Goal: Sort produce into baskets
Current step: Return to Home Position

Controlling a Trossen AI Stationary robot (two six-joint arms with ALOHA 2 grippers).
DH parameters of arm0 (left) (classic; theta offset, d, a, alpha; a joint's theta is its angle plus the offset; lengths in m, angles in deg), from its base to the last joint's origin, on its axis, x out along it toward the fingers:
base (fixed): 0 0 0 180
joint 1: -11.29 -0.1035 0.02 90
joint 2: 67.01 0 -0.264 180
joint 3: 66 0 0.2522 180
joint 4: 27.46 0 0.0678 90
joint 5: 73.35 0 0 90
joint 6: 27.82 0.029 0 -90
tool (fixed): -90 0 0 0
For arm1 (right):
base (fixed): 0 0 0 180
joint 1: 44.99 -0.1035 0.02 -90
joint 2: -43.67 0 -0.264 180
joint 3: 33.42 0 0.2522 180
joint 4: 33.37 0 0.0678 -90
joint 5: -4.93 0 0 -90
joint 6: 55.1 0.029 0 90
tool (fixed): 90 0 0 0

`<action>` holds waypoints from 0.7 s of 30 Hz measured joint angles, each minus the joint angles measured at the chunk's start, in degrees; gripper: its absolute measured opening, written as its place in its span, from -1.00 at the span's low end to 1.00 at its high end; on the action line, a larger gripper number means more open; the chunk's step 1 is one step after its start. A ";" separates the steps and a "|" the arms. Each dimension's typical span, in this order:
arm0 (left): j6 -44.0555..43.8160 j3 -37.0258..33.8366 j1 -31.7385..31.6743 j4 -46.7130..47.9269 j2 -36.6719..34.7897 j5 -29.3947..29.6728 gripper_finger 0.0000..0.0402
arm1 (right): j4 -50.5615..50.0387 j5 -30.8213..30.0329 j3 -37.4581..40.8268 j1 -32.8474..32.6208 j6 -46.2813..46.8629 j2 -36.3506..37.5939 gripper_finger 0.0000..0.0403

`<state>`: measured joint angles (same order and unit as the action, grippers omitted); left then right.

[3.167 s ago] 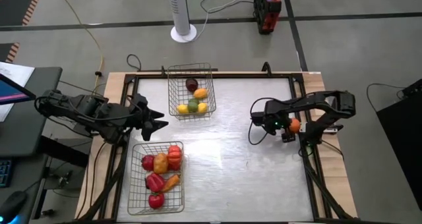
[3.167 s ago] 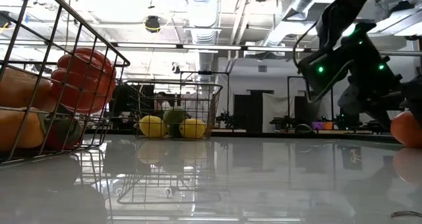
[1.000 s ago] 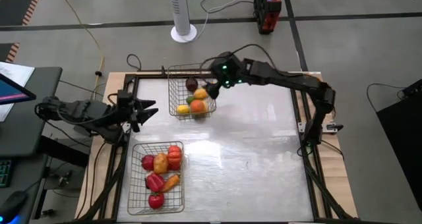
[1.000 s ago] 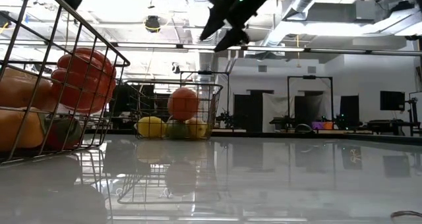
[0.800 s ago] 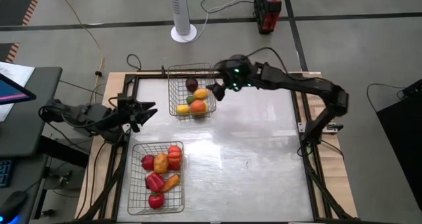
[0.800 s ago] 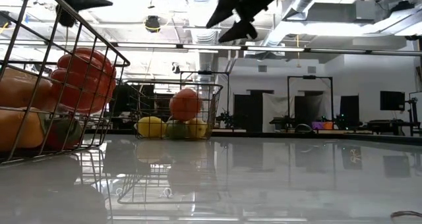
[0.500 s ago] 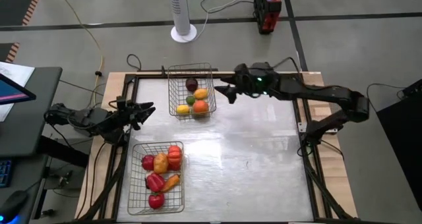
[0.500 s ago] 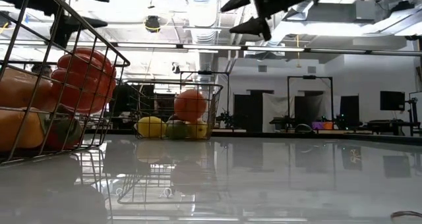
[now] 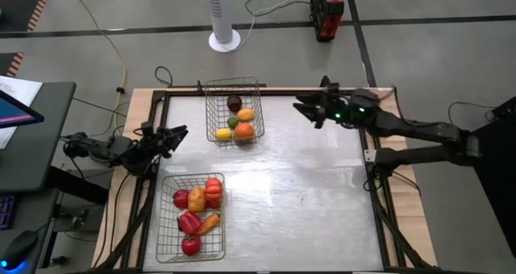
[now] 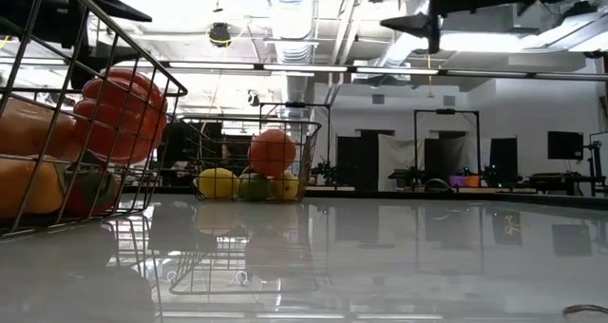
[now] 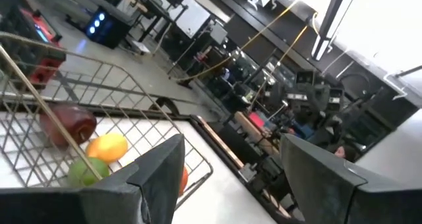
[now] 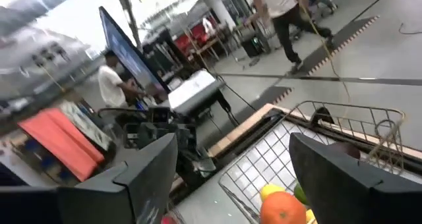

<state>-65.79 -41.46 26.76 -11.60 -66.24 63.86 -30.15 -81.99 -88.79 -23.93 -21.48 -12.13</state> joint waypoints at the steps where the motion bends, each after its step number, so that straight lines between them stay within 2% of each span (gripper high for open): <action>1: 0.40 0.00 -0.14 -0.09 -0.27 0.08 0.18 | 0.82 -0.29 1.40 0.07 0.82 1.38 0.57; 7: 1.32 0.00 -0.92 0.60 -0.65 -0.09 0.18 | 5.34 -3.17 9.14 -1.38 4.81 8.05 0.57; 12: 1.38 0.00 -0.92 2.05 -0.52 -1.91 0.18 | 11.81 -5.89 14.62 -4.54 8.06 10.30 0.57; 16: 1.67 0.00 -0.92 2.88 -0.52 -3.04 0.14 | 17.73 -11.46 18.38 -9.76 8.40 9.52 0.57; 21: 0.78 -3.00 -0.96 0.00 -0.50 -4.49 -0.04 | 26.49 -20.06 23.33 -16.09 8.85 7.05 0.57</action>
<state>-65.01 -44.46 25.80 -11.60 -66.73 59.37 -3.67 -102.05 -65.46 -40.03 -12.63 -5.09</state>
